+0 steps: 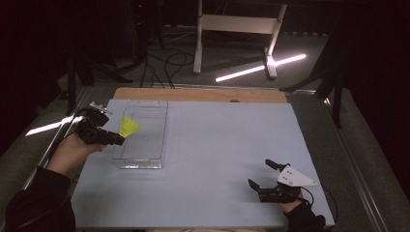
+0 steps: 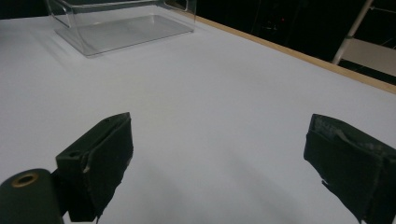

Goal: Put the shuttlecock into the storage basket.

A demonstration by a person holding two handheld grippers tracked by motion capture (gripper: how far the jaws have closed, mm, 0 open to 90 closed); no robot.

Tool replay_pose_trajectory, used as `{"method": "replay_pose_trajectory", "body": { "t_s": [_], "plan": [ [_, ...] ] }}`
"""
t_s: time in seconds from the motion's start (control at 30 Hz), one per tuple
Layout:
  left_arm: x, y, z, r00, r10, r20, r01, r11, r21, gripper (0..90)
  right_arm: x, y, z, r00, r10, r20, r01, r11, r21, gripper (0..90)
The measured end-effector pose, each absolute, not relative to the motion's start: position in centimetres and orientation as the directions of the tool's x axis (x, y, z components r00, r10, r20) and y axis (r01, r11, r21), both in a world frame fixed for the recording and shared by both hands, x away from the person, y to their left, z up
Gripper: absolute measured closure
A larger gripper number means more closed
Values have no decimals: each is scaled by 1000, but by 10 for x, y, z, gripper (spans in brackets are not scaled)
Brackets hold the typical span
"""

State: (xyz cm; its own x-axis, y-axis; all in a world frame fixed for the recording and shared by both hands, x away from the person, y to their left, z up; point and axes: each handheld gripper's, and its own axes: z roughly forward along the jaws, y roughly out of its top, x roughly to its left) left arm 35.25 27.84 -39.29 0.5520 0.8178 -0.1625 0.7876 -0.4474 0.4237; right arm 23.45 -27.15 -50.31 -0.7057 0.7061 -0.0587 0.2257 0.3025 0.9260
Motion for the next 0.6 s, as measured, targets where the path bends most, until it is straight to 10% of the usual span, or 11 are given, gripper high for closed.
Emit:
{"method": "replay_pose_trajectory", "body": {
  "t_s": [0.6],
  "plan": [
    [355, 275, -430, 598, 791, -127, 770, -523, 365, 658, 235, -271, -504, -710, 702, -58, 227, 307, 924, 81]
  ]
}}
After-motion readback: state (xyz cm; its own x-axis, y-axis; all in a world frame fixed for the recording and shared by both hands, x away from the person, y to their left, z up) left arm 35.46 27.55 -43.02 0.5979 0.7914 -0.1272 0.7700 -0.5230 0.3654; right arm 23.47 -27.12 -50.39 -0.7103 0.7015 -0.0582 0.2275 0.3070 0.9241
